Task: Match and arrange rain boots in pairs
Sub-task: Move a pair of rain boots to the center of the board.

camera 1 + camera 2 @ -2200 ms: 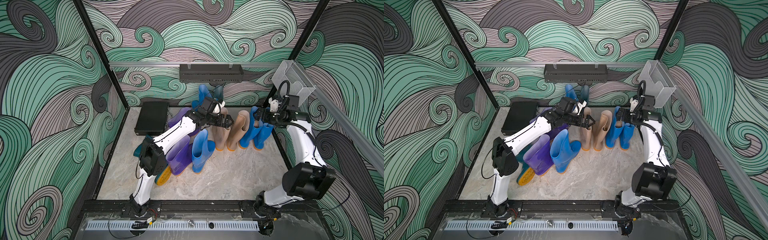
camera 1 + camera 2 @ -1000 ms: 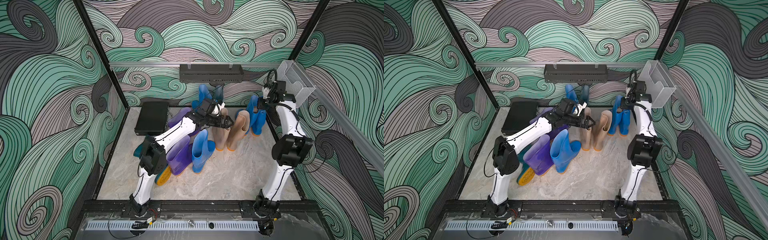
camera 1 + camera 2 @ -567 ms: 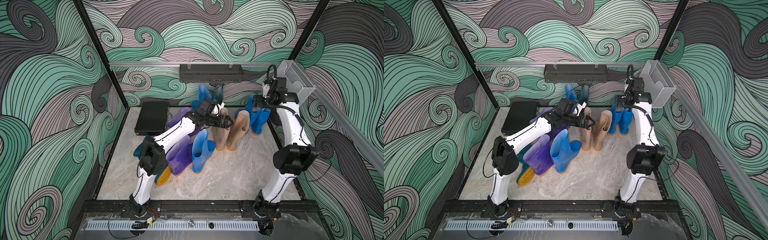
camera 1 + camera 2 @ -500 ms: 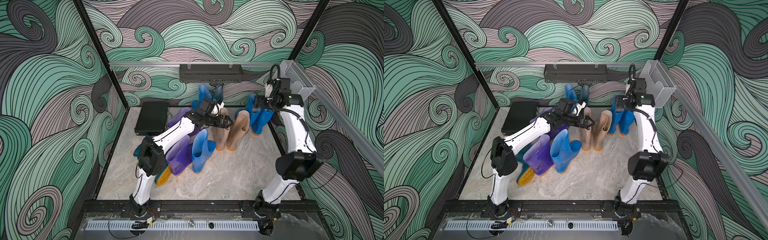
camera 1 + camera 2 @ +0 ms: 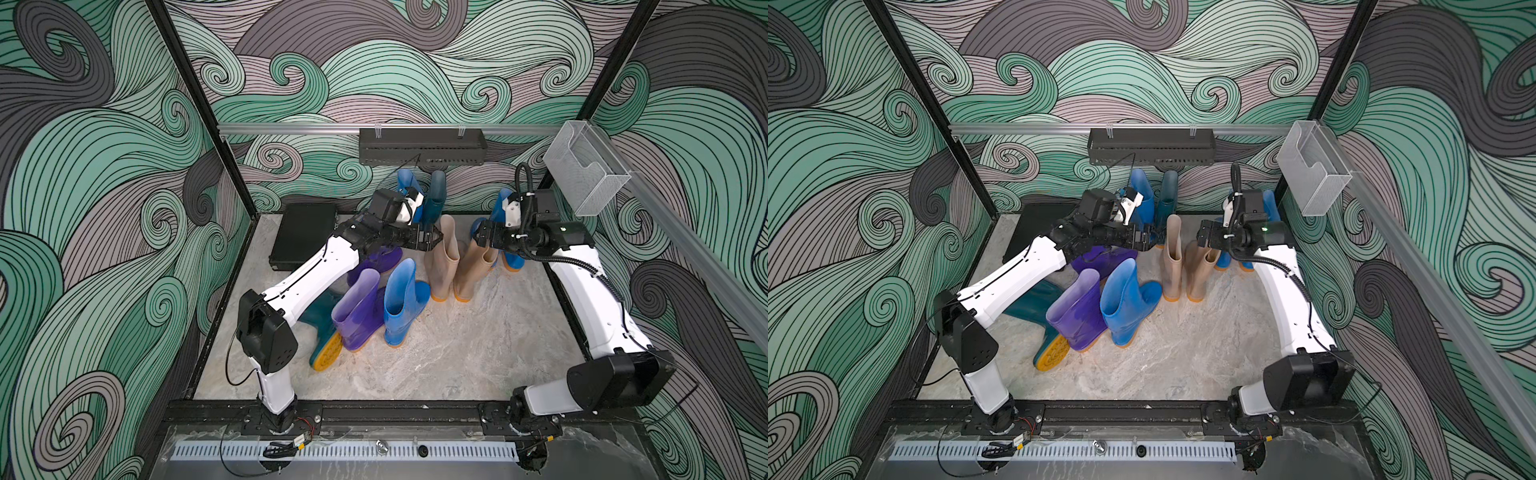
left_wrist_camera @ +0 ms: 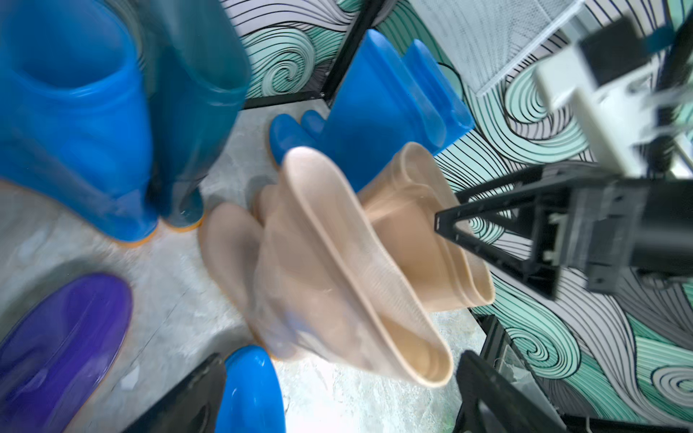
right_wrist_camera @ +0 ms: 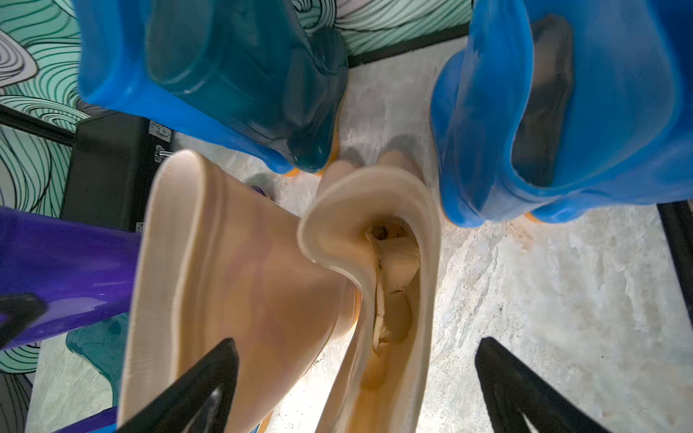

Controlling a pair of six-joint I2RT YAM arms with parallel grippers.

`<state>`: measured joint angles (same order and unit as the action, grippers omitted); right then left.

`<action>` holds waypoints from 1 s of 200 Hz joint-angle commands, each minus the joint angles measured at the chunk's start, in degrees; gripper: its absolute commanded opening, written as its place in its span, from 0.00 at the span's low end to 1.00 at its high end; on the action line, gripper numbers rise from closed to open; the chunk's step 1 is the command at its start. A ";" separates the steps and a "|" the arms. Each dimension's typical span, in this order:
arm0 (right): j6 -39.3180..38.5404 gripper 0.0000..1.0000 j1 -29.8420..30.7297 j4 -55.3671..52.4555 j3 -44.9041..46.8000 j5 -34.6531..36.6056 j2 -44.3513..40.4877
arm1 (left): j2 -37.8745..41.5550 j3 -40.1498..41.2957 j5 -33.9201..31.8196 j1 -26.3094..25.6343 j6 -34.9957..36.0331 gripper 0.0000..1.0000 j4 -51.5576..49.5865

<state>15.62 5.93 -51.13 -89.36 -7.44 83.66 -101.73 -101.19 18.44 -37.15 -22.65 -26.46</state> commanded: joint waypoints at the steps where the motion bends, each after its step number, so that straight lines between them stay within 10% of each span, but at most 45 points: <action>1: 3.60 0.99 0.59 3.23 0.41 -0.13 -1.07 | -0.16 1.25 -0.79 2.06 -1.91 0.92 -3.83; 200: 3.84 0.99 6.44 4.92 -5.65 -2.21 7.13 | -19.85 -15.27 8.11 -2.23 -2.40 0.91 -5.48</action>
<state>19.51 11.66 -46.09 -93.45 -10.68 91.20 -120.53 -114.52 25.21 -39.13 -25.54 -30.89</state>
